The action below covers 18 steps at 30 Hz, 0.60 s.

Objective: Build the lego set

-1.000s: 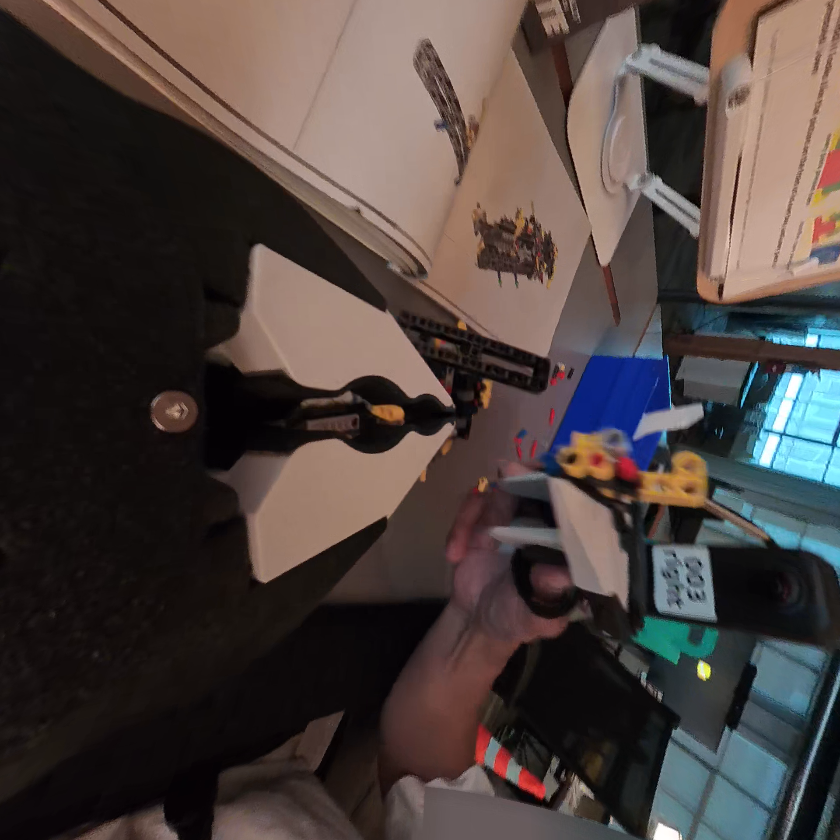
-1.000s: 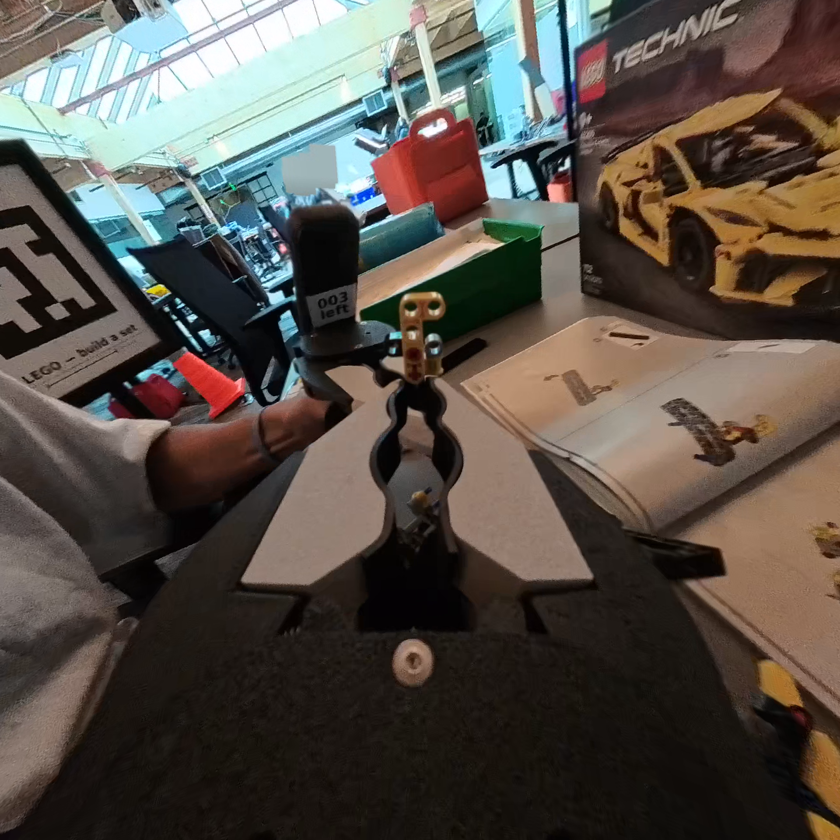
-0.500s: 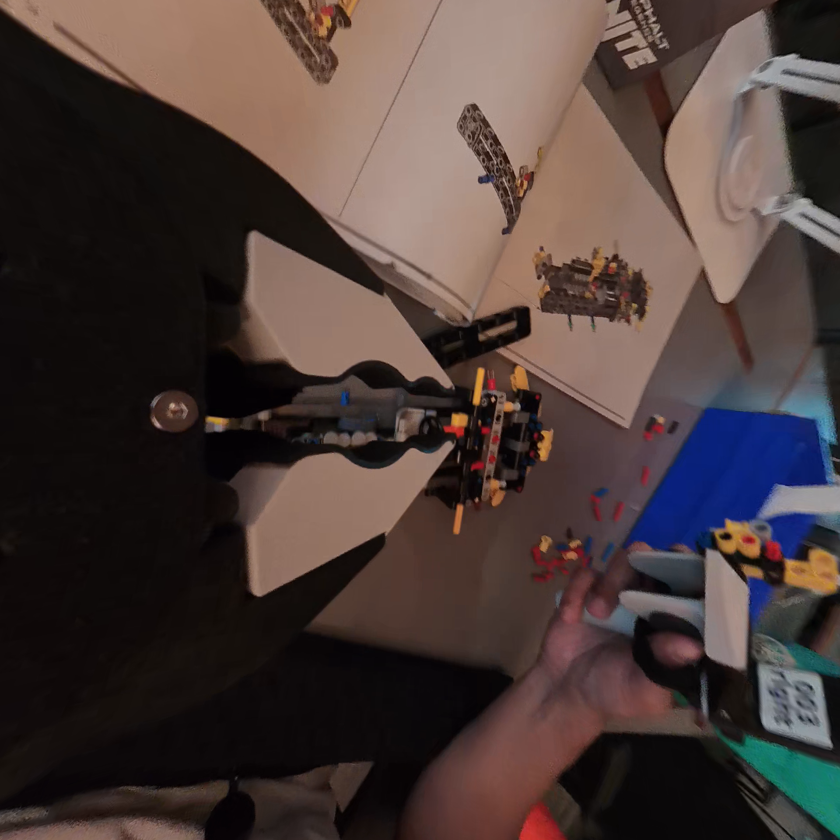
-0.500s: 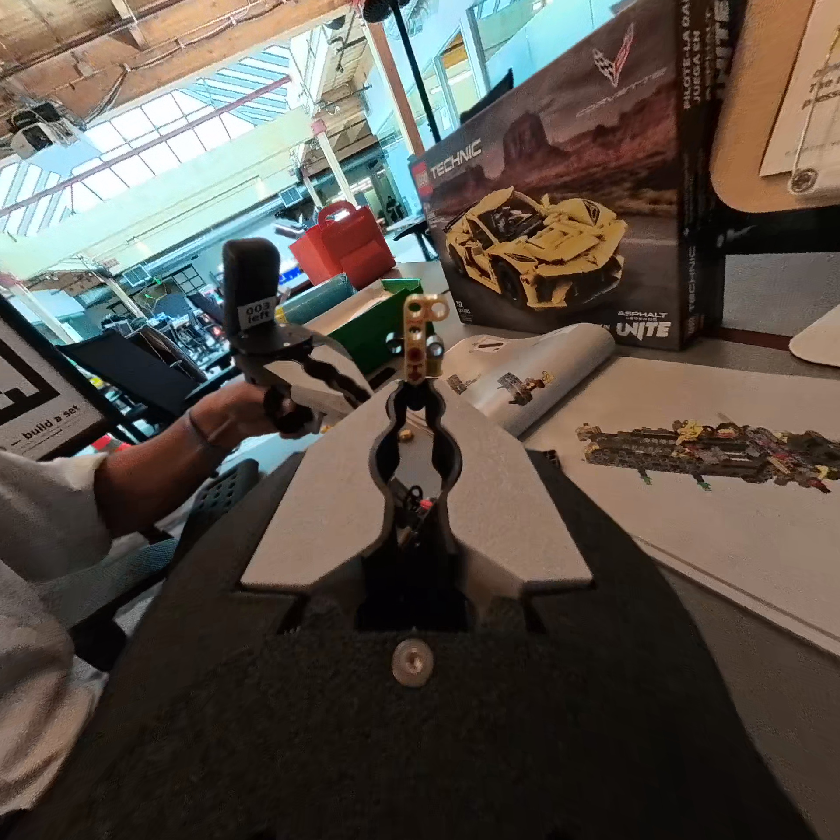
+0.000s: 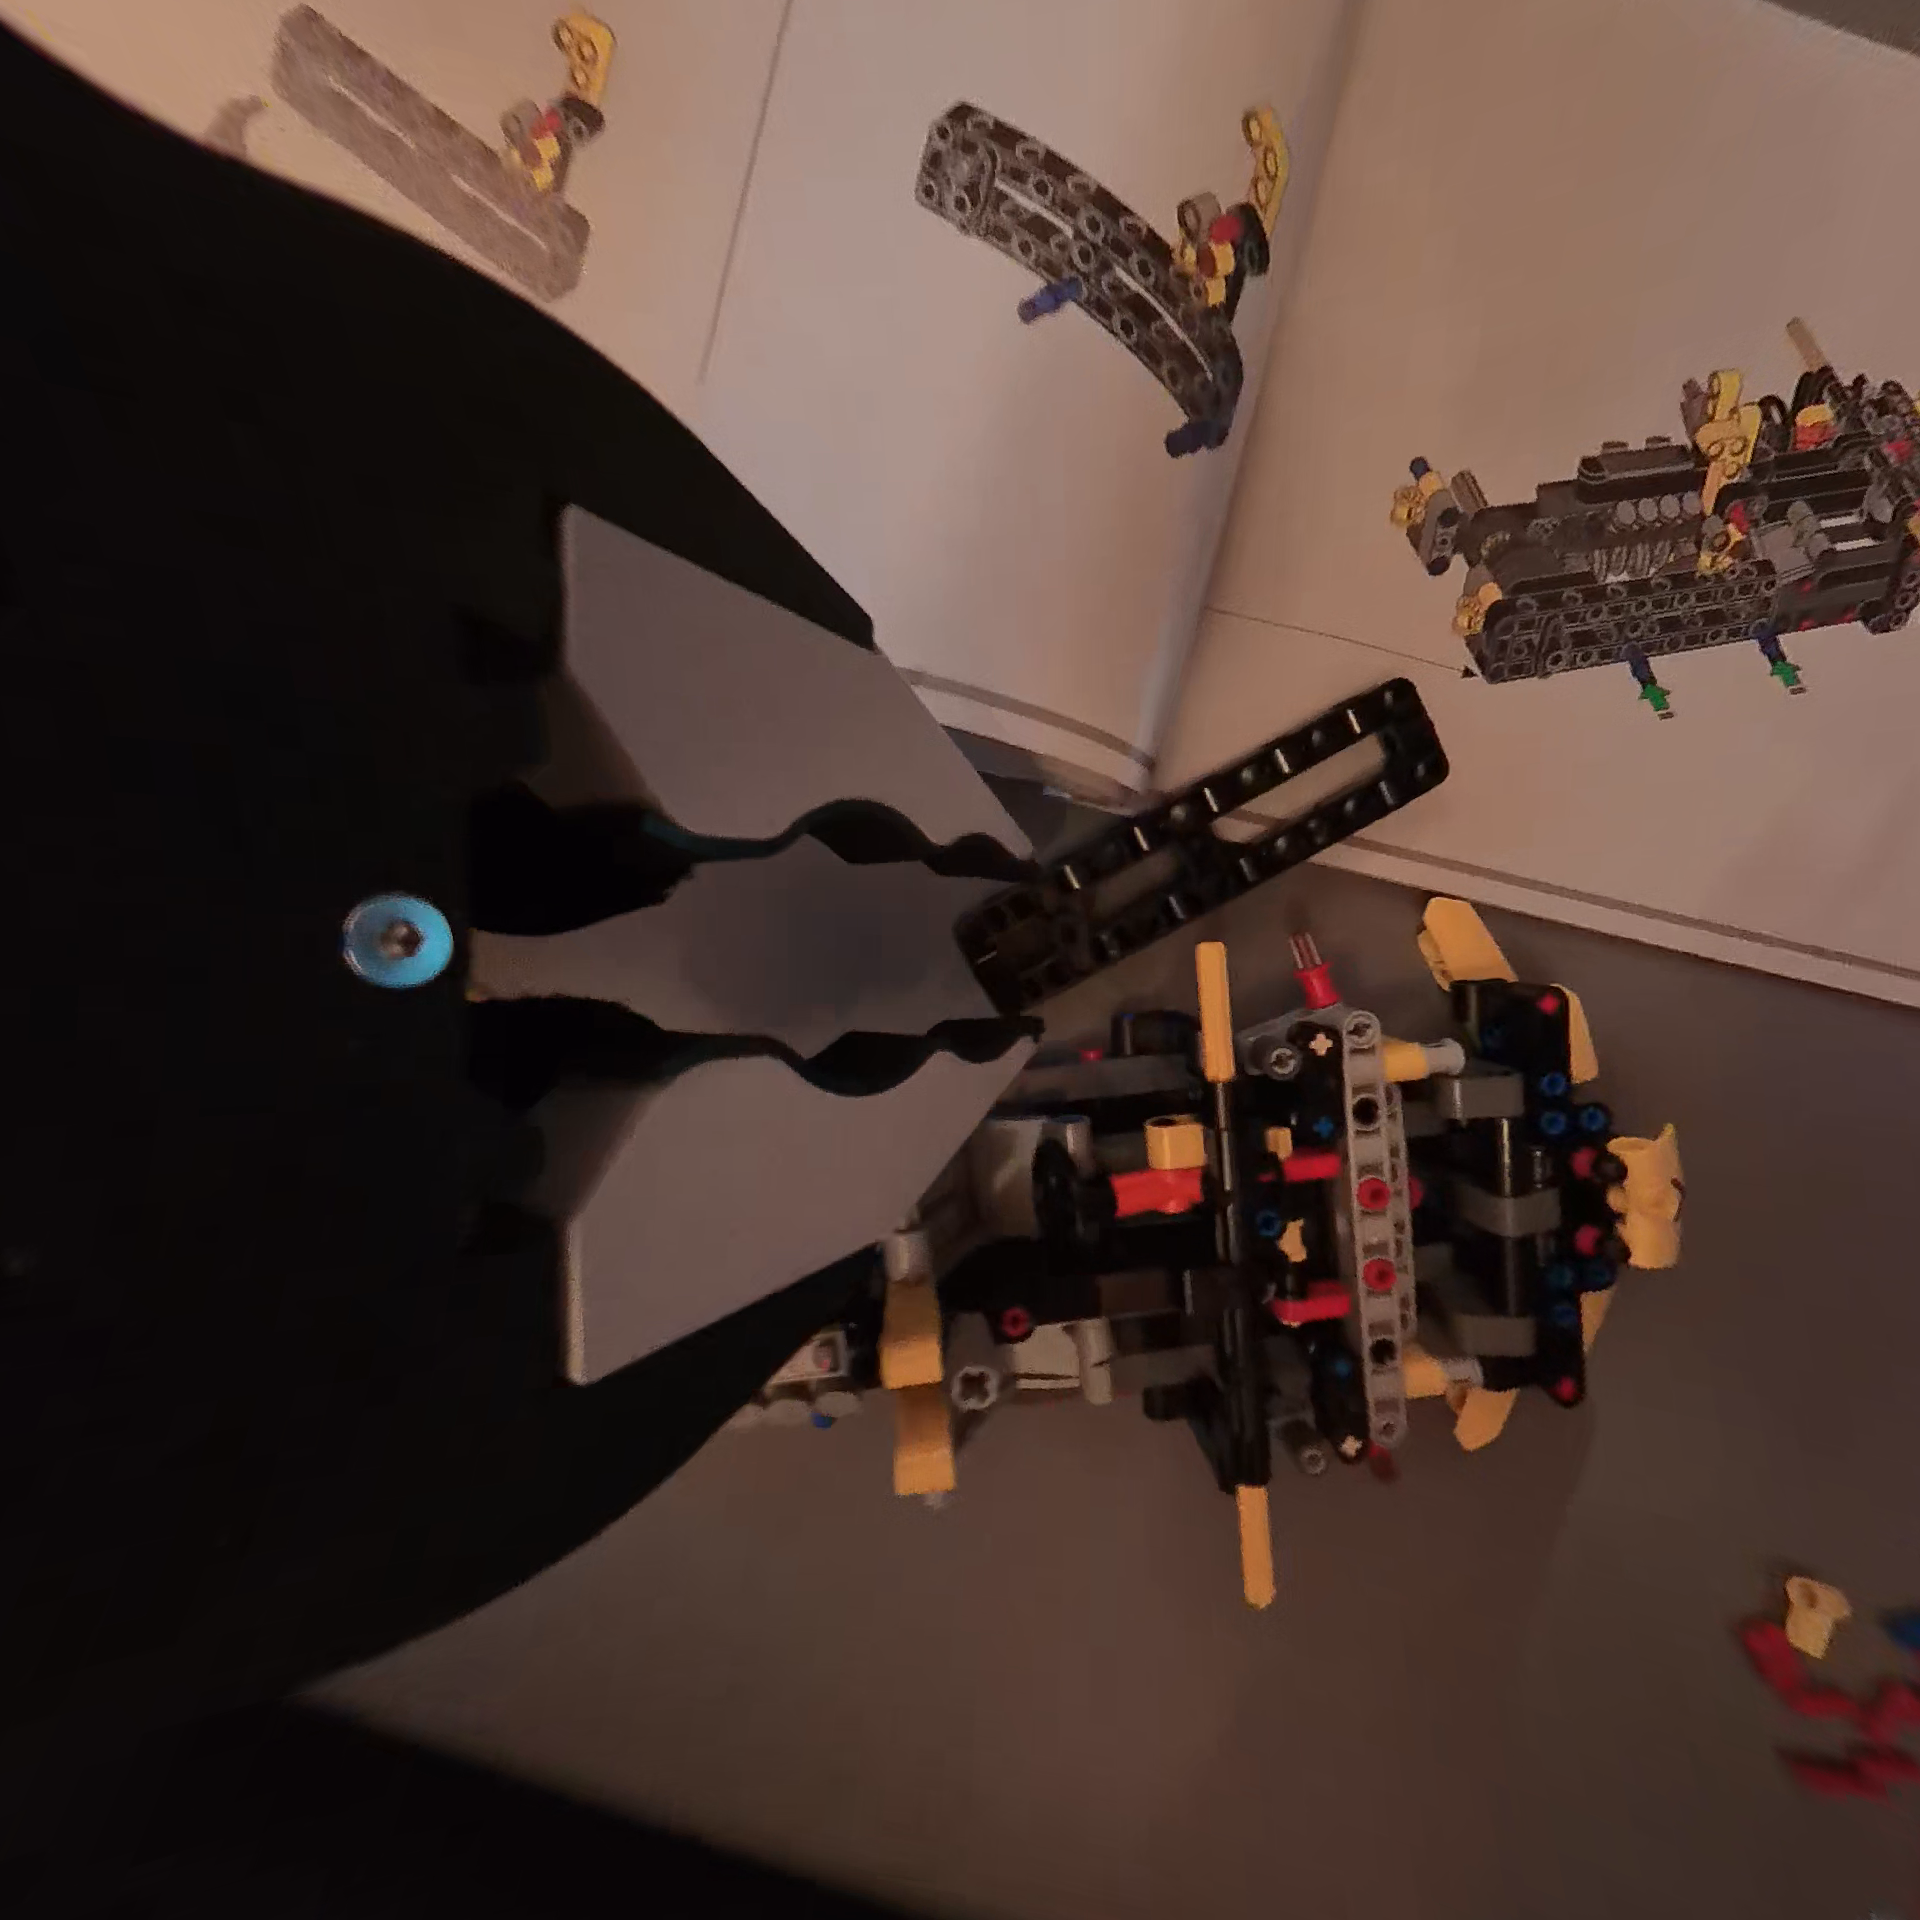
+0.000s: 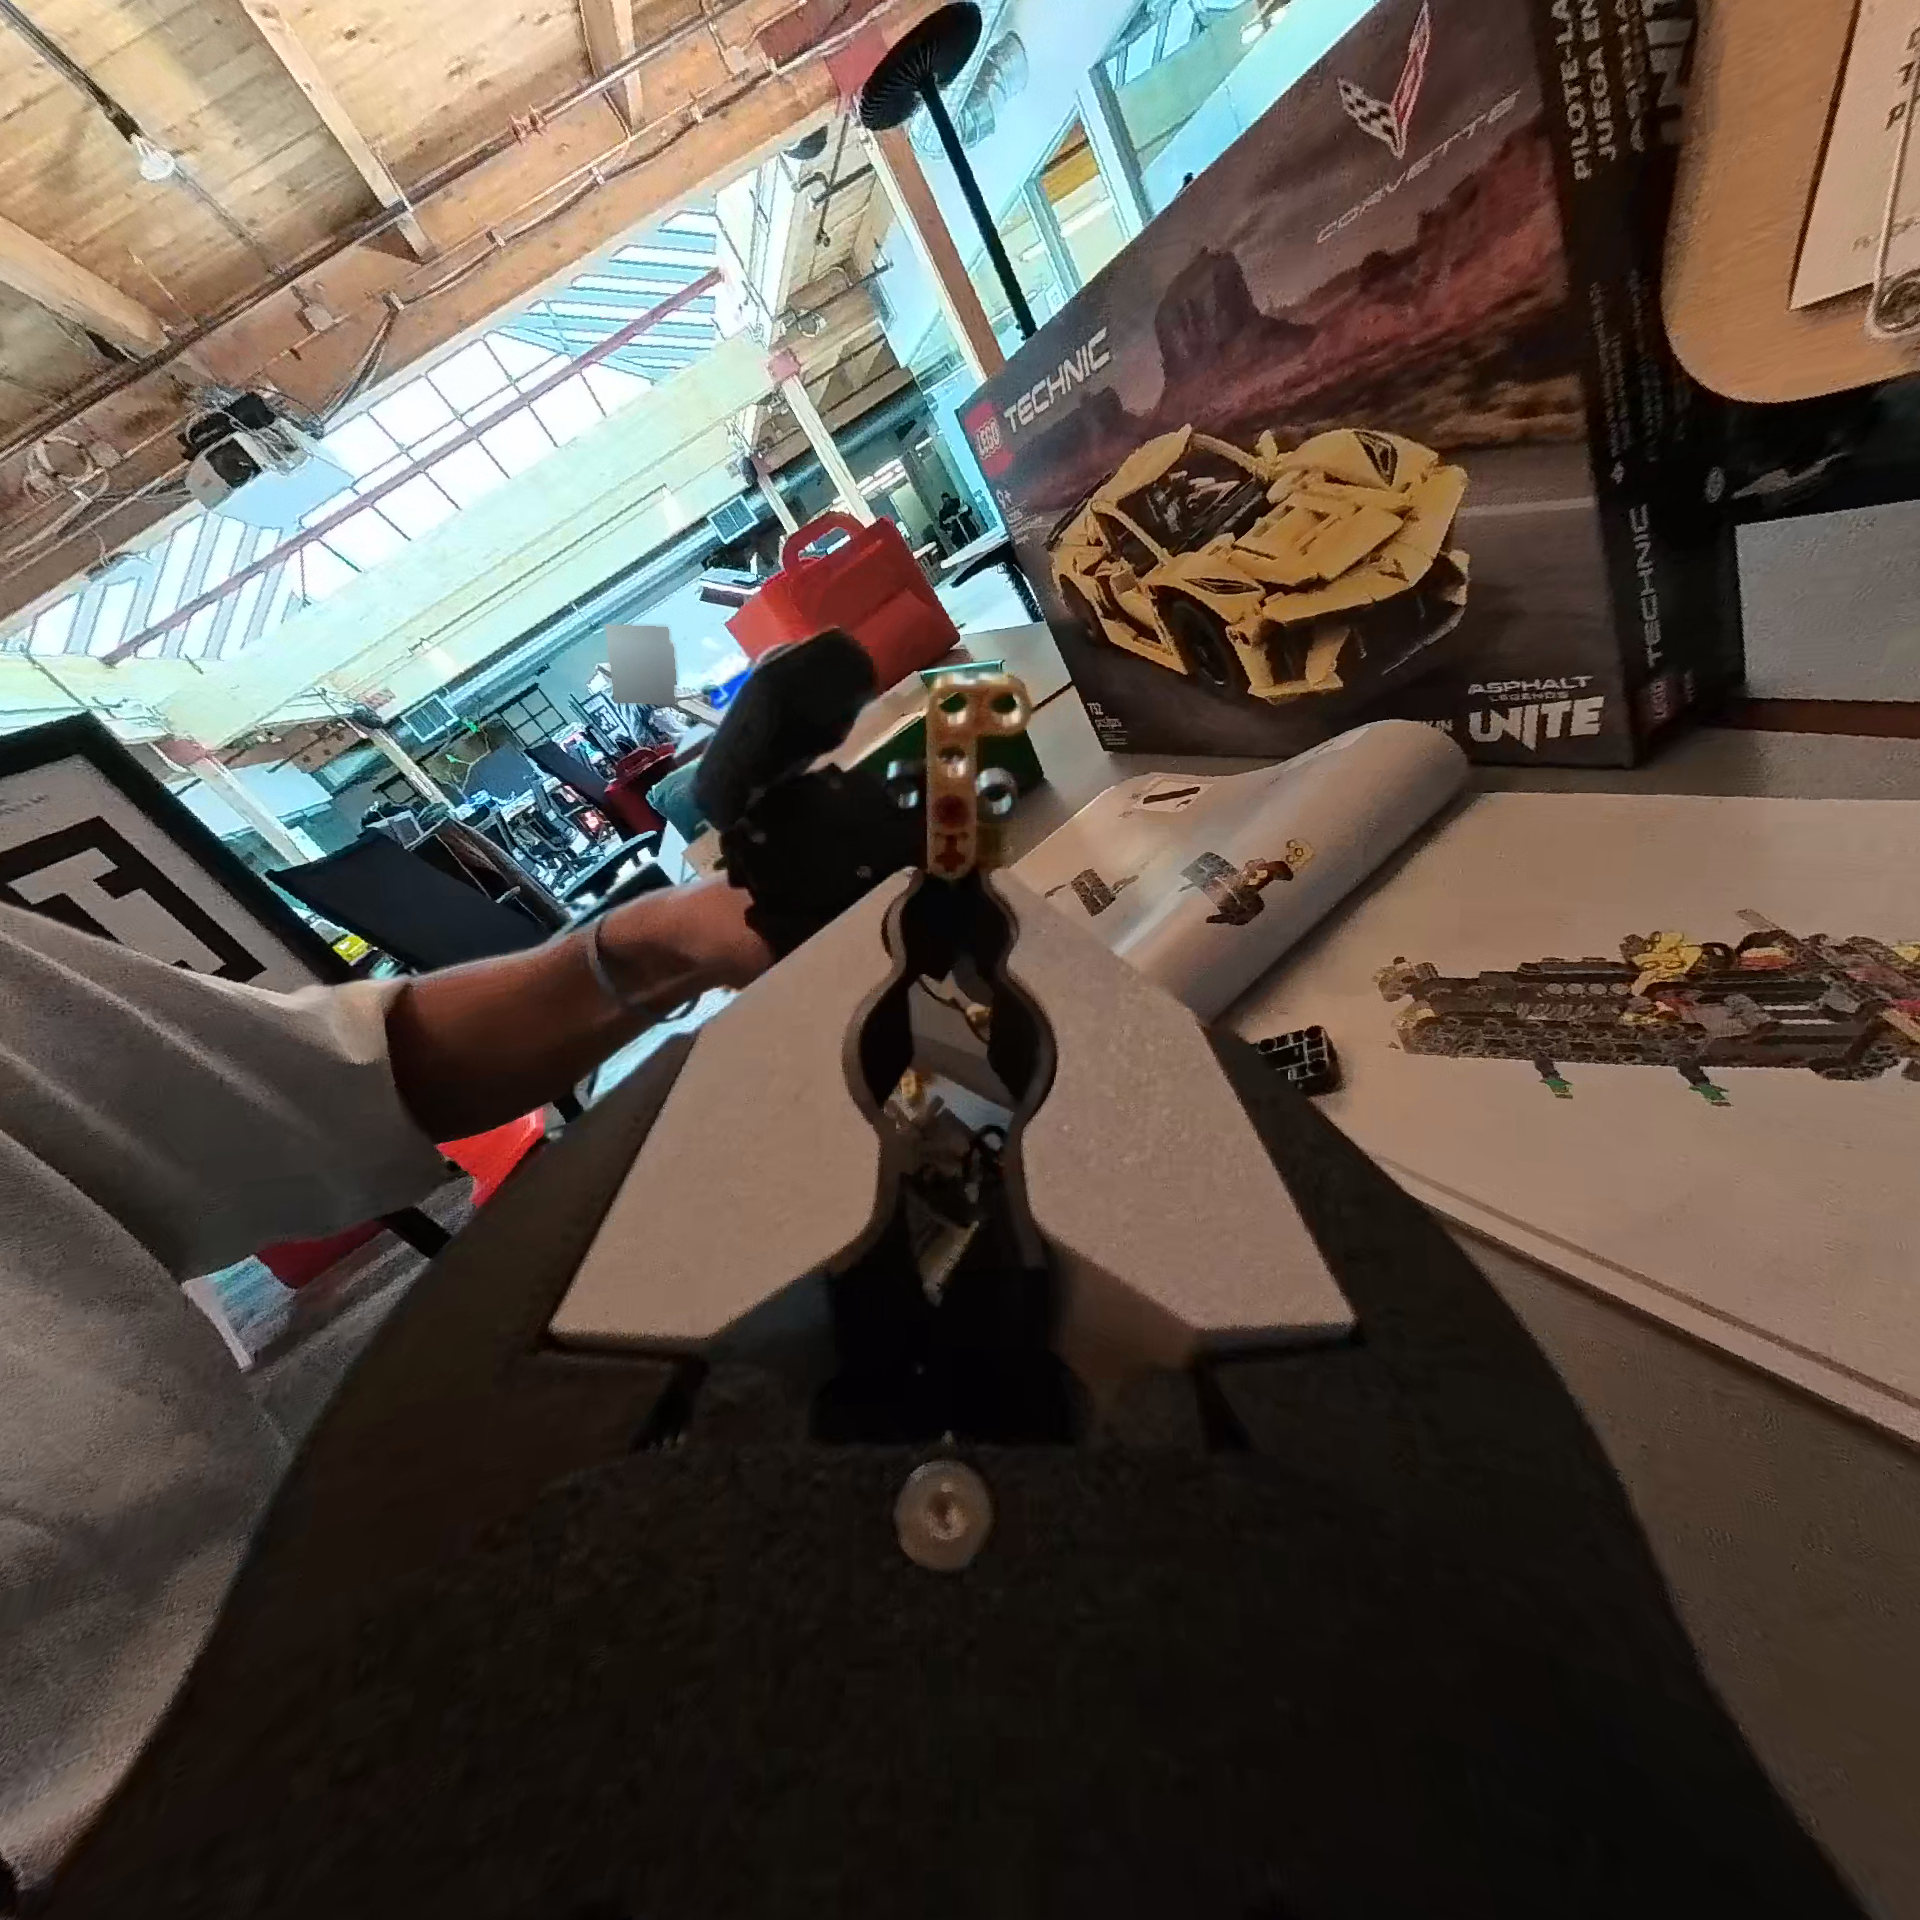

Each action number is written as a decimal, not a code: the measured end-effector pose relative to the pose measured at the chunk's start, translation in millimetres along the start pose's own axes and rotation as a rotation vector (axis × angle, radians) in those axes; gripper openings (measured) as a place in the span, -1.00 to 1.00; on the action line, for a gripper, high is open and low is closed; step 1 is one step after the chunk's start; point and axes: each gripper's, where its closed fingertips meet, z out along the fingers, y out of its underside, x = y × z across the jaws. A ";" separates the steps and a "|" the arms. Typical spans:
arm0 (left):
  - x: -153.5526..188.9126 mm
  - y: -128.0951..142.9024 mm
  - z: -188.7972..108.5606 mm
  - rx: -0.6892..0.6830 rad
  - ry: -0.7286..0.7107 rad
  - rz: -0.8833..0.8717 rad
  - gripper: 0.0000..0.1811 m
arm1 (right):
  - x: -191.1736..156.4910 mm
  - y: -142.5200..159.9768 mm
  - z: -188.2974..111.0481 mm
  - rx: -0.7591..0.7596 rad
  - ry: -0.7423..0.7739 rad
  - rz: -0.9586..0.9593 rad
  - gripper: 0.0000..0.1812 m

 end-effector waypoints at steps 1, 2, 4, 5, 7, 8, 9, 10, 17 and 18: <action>-1.0 0.3 4.4 -0.008 -0.008 -0.010 -0.67 | 0.0 0.9 0.9 -0.008 0.008 -0.007 -0.93; -3.2 1.9 8.7 -0.026 -0.024 -0.013 -0.66 | 1.7 2.8 1.3 -0.021 0.021 -0.016 -0.93; -2.9 1.2 15.1 -0.032 -0.024 -0.024 -0.64 | 5.8 8.0 1.2 -0.058 0.056 -0.041 -0.93; -2.9 0.9 17.7 -0.036 -0.021 -0.035 -0.65 | 8.0 11.1 1.2 -0.083 0.076 -0.053 -0.93; -7.4 1.9 21.2 -0.047 -0.053 -0.038 -0.75 | 6.3 30.2 2.8 -0.217 0.062 -0.045 -0.93; -12.2 2.4 21.2 -0.048 -0.088 -0.022 -0.88 | 1.7 48.6 3.2 -0.333 0.020 -0.030 -0.93; -13.3 3.2 20.8 -0.049 -0.101 -0.001 -0.90 | -2.0 70.5 -0.7 -0.461 -0.012 -0.035 -0.93; -13.2 4.8 19.5 -0.058 -0.104 0.013 -0.90 | -2.2 89.1 -8.0 -0.563 -0.003 -0.080 -0.93; 2.3 -4.8 -22.1 0.077 0.046 -0.054 -0.91 | -49.3 159.4 -42.9 -0.786 -0.119 -0.262 -0.92; 9.0 -10.5 -34.9 0.123 0.109 -0.077 -0.91 | -46.7 156.5 -37.5 -0.737 -0.089 -0.265 -0.92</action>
